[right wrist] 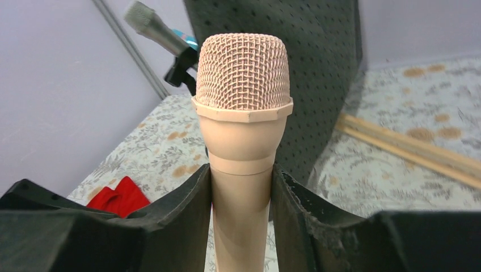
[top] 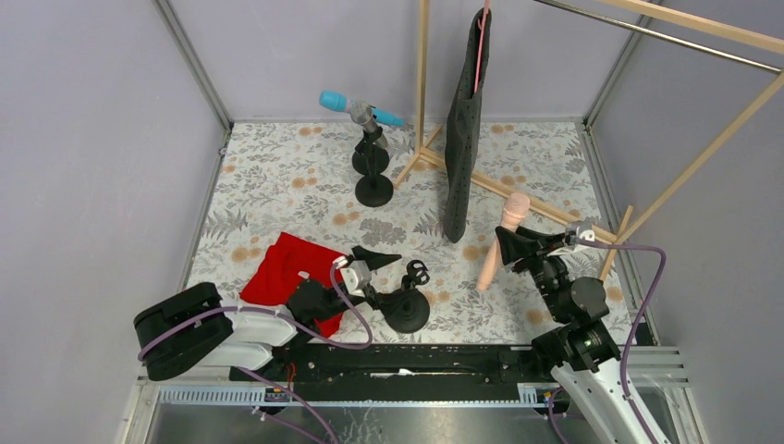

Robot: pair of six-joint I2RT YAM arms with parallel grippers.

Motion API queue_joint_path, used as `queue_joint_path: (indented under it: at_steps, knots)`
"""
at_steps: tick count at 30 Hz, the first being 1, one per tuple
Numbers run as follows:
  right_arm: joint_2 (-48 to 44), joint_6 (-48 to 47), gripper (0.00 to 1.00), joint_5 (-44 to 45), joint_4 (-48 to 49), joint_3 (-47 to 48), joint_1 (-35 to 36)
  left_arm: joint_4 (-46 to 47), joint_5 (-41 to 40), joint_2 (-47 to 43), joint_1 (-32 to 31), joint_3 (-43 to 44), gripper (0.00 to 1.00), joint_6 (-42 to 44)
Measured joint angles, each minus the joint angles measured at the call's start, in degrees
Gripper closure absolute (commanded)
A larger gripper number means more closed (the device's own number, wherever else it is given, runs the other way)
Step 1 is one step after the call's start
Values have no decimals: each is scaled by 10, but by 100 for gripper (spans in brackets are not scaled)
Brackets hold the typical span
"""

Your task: Attach the microphones to the stand

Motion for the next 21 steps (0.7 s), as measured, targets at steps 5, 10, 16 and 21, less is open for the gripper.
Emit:
queue_joint_path:
  at_steps: [5,10,16,21]
  knots:
    - [-7,-40,100,-65,55,-3,0,-10,5,10,0,4,23,6]
    - [14,-94,100,-161,83,0,0,-9,7,28,0,7,29,4]
    - [59,-151,100,-285,87,25,0,-8,16,35,0,19,35,0]
    - [107,-179,100,-393,107,65,0,-2,22,40,0,21,37,-5]
